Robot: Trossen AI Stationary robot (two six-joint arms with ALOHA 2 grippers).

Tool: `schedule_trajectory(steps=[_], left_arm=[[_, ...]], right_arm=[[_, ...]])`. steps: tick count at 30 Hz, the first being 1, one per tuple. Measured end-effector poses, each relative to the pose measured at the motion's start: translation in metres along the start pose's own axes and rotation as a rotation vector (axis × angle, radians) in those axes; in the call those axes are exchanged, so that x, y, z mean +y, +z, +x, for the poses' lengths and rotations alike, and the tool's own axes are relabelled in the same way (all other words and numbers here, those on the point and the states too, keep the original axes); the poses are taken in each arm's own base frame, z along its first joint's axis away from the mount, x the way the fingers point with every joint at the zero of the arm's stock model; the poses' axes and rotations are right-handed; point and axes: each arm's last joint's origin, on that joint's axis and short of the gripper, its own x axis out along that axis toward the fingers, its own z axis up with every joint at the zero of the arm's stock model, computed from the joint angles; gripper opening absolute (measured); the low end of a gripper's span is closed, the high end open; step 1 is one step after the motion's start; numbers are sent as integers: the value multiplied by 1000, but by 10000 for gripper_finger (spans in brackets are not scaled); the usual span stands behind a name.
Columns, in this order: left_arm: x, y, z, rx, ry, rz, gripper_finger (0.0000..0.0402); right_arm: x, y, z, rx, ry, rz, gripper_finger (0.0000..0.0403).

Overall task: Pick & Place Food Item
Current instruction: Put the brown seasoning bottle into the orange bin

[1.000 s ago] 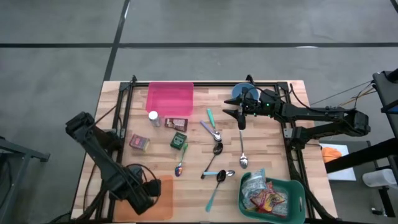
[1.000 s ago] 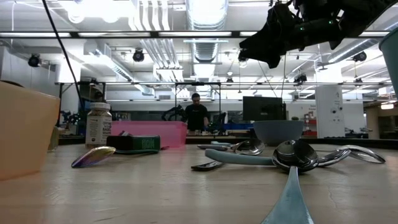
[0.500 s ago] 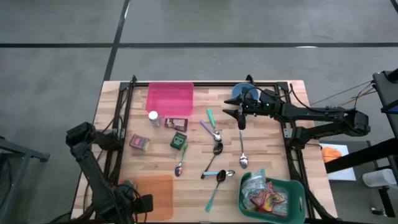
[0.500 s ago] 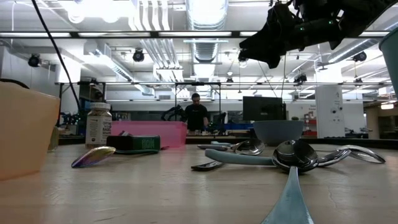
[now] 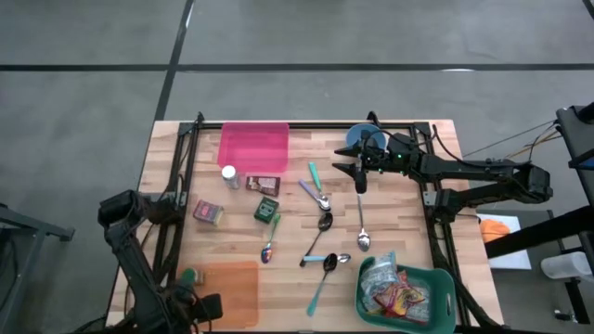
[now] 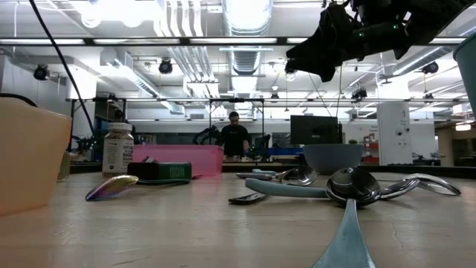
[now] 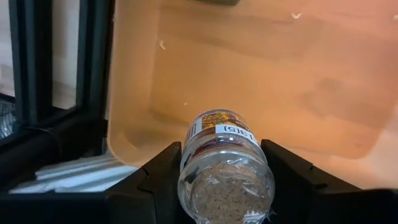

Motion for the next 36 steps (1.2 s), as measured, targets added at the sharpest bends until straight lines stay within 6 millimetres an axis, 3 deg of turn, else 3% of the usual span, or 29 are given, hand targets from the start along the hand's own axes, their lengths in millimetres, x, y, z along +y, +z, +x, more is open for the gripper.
schedule_trajectory(steps=[14, 25, 36], left_arm=[[1, -6, 26, -102, 40, 3, 185], [4, -4, 59, -39, 29, 7, 185], [7, -2, 60, -21, 25, 3, 185]], right_arm=[[0, 0, 0, 0, 0, 0, 211], [0, 0, 0, 0, 0, 0, 211], [0, 0, 0, 0, 0, 0, 211]])
